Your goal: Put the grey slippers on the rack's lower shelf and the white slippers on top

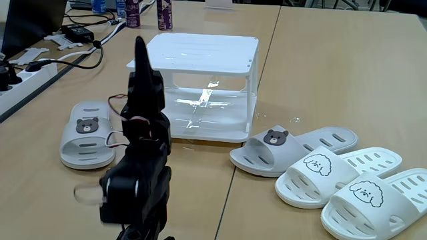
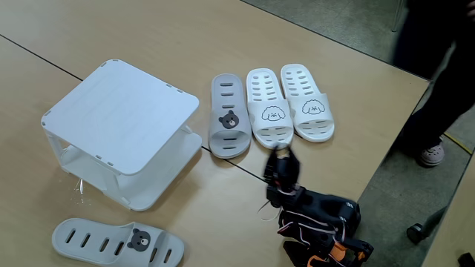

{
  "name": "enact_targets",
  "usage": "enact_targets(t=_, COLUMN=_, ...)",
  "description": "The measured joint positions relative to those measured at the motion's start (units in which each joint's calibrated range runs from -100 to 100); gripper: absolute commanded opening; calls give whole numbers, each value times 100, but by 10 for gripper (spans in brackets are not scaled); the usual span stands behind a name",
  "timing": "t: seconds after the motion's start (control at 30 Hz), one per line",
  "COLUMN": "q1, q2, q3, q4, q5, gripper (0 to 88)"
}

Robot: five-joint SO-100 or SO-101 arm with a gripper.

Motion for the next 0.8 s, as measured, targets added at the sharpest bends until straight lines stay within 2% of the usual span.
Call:
enact_targets(t=0.2, q1=7, q2=2515, q3=-90, q4=155, q5=0, gripper=23)
enact_targets(t=0.5, q1=-60, q2=5625, q3=-90, q4=1691, q5=0, gripper=23)
enact_targets(t=0.6, q1=-742, q2=6482, q3=-54, q4=1717, q5=0, gripper=26)
enact_targets(t=0.8, q1=-2831, q2=6870, q3=-36, q4=1837, q5=0, gripper=29)
